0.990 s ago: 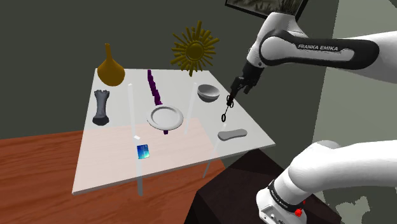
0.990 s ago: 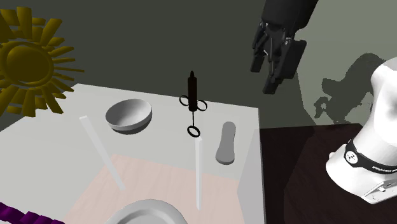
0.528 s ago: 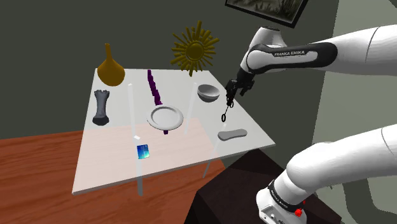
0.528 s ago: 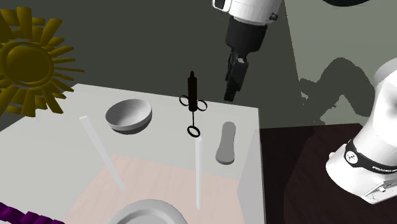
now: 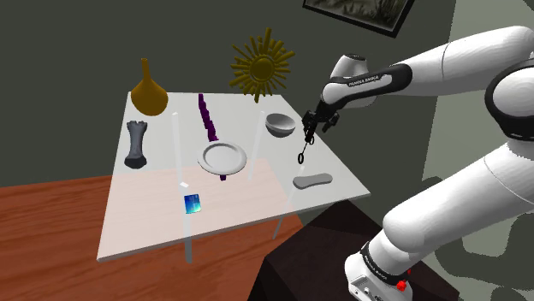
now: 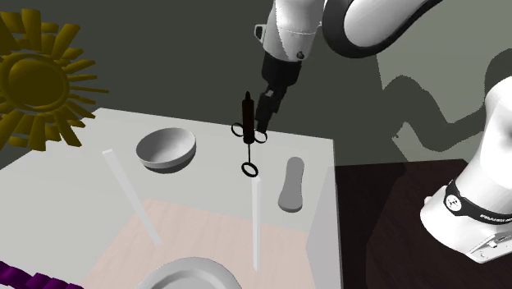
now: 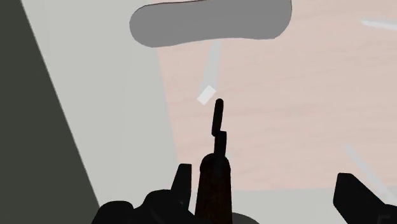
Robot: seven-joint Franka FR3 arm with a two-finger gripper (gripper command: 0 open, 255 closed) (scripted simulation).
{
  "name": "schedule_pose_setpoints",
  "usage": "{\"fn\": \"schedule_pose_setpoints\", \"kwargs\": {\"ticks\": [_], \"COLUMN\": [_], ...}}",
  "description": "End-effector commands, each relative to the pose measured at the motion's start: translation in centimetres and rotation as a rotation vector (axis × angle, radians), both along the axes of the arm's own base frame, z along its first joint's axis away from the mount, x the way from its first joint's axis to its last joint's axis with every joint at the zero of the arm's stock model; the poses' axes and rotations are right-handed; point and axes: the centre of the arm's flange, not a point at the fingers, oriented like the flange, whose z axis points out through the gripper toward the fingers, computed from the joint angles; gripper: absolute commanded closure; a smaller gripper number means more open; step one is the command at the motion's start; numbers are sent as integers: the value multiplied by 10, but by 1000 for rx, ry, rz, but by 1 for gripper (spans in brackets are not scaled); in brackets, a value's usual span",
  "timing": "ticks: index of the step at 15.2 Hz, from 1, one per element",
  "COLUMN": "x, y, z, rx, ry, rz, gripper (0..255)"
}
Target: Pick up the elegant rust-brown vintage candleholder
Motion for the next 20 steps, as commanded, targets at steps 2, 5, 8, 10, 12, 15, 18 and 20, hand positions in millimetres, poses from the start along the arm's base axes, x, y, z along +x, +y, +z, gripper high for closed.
{"fn": "schedule_pose_setpoints", "kwargs": {"ticks": [2, 5, 8, 10, 12, 15, 18, 20], "x": [14, 16, 16, 16, 16, 15, 15, 15], "y": [-28, -34, -34, -34, -34, -33, -33, -33], "z": [-23, -38, -54, -65, -68, -67, -67, -67], "rx": [-6, -7, -7, -7, -7, -7, -7, -7], "ry": [-17, -21, -21, -21, -21, -20, -20, -20], "rz": [-79, -96, -96, -96, -96, -96, -96, -96], "gripper": [0, 0, 0, 0, 0, 255, 255, 255]}}
